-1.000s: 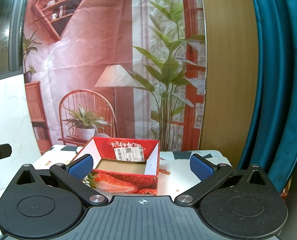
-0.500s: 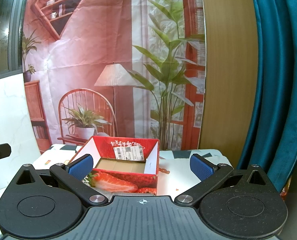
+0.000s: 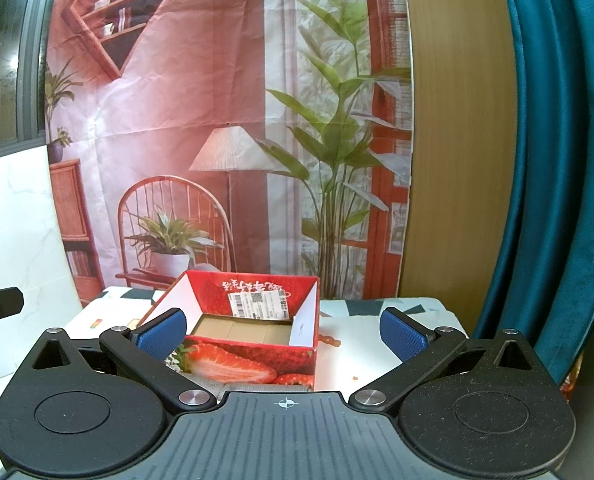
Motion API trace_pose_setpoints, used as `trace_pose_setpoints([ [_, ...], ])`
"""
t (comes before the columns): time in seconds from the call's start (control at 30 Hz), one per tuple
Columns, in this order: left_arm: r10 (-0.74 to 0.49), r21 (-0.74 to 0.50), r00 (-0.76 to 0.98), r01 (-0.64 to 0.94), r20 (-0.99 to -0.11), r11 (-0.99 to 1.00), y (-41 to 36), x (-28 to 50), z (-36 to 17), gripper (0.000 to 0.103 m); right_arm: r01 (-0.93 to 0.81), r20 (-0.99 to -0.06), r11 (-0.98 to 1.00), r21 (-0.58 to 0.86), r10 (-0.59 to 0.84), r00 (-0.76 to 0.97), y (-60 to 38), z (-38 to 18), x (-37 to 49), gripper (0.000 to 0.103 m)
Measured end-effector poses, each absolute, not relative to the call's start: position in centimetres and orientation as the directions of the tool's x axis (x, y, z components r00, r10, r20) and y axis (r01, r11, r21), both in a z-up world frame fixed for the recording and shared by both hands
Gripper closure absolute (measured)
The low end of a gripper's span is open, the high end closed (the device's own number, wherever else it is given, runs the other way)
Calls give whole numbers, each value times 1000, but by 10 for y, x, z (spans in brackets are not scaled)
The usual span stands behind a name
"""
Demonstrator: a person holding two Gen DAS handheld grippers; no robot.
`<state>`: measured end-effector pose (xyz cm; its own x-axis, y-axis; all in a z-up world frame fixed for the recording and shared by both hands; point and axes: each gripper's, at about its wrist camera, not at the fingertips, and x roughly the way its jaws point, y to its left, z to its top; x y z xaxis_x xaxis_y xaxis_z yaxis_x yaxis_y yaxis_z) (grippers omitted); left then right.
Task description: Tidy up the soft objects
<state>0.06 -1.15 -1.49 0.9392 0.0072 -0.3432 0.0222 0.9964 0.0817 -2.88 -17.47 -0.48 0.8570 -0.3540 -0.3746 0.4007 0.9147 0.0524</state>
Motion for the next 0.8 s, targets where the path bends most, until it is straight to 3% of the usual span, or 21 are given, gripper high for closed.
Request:
trace_pose_setpoints([
  [0.6,13,61,917,12,-398,998,-5,16,-28,0,383,-414,918,102,-311,855,-176,-36,-23,0],
  [0.8,17,62,899,11,-438,998,-2,32,-47,0,354,-403,912,206,-251,880,-186,-54,-21,0],
])
